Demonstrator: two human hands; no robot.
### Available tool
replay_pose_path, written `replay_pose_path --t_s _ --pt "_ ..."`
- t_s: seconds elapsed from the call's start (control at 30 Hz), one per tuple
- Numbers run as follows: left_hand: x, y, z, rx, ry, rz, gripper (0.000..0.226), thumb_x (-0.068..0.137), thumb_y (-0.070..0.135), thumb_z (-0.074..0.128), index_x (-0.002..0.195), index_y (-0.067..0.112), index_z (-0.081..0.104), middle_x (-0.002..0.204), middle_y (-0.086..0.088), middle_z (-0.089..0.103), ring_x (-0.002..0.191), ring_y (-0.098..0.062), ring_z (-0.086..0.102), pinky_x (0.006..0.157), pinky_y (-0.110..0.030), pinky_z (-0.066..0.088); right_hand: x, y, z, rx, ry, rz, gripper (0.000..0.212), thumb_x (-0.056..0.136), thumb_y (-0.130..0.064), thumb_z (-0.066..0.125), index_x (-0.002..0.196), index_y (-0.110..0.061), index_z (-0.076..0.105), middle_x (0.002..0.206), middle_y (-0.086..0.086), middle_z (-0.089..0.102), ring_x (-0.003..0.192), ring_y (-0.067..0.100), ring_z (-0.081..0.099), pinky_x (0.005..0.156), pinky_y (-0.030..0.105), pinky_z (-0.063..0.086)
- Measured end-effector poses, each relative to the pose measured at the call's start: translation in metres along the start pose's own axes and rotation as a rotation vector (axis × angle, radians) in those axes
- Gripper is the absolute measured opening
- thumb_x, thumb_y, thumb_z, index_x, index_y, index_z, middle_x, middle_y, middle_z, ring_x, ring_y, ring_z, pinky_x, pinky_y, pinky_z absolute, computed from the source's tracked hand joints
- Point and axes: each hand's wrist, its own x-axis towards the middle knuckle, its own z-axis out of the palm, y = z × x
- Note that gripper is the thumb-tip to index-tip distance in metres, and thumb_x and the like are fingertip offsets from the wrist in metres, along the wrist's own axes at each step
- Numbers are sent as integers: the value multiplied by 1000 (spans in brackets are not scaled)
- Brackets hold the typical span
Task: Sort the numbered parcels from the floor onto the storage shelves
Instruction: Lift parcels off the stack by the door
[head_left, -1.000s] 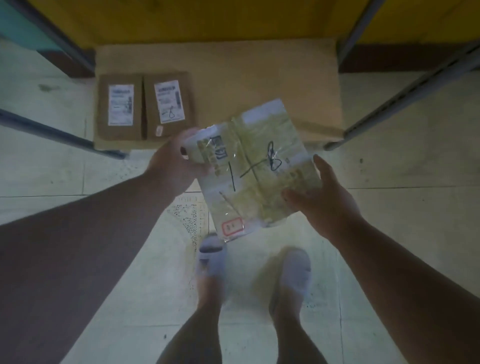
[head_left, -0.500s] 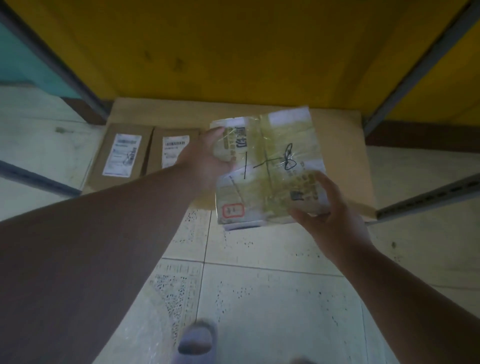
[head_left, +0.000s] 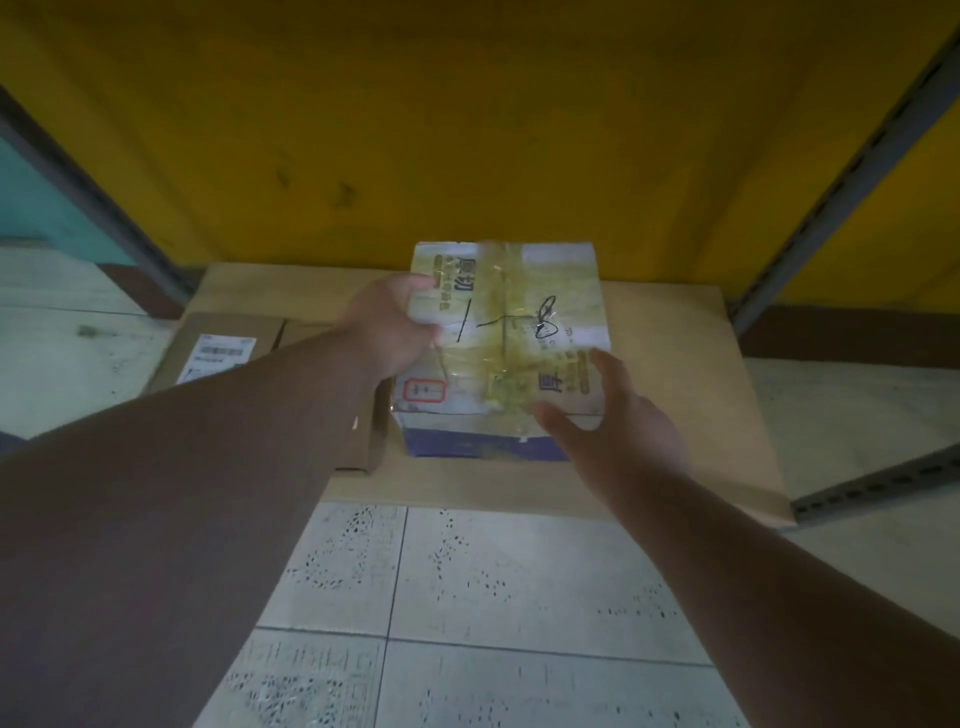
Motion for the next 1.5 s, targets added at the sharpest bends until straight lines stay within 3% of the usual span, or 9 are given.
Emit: replay_pose_path --t_s 0.13,0.33,0.5,0.7,0.87,1.0,1.17,1.37,1.5 --pt "-19 4 -4 163 37 72 55 88 24 74 139 29 54 135 -1 52 97 -16 54 75 -27 43 -6 -8 -14 -114 -11 30 80 81 -73 54 145 -39 22 126 8 51 111 29 54 85 38 49" --pt "-127 7 -35 267 -16 72 50 86 31 73 132 29 55 132 -5 50 110 -27 58 93 -45 53 -74 -52 -55 -224 21 -97 75 89 -62 53 147 -21 31 139 10 43 125 29 44 102 40 41" --pt "-238 12 -96 269 -52 36 50 83 31 74 129 29 56 133 2 52 114 -23 56 96 -43 52 -160 -117 -84 -159 -35 -231 70 89 -58 55 145 -20 37 140 6 44 127 27 43 105 40 39" --pt "-402 34 -216 129 46 -218 46 83 30 74 126 32 58 124 10 56 103 -11 58 89 -33 52 -290 -230 -134 -65 -189 -343 69 88 -56 60 143 -19 41 142 5 45 131 25 43 106 39 38" --pt "-526 58 -349 41 132 -370 42 85 30 73 125 32 59 122 15 54 98 -5 57 83 -28 53 -396 -369 -191 6 -283 -537 64 87 -51 65 138 -16 47 137 6 49 123 23 50 102 41 45" --pt "-591 60 -455 67 233 -385 42 86 31 75 124 32 59 117 18 52 97 -4 57 81 -21 51 -456 -471 -214 37 -359 -737 61 88 -47 66 137 -15 47 133 5 52 122 19 50 95 36 48" --pt "-619 60 -567 82 401 -388 43 82 30 79 122 28 62 115 13 57 89 -4 59 78 -25 53 -492 -581 -215 72 -401 -902 61 87 -52 62 136 -19 46 131 2 53 119 15 50 93 32 44" --pt "-577 21 -656 48 571 -465 45 84 33 77 125 29 59 116 14 54 91 -2 57 77 -16 48 -478 -702 -174 43 -419 -1058 60 87 -52 62 137 -22 46 133 0 50 118 14 49 88 25 36" --pt "-541 -23 -714 44 644 -524 48 84 33 77 128 28 58 120 11 56 93 -4 57 80 -21 48 -451 -796 -130 47 -461 -1162 61 87 -55 59 138 -24 44 137 -1 48 120 15 49 90 25 38"
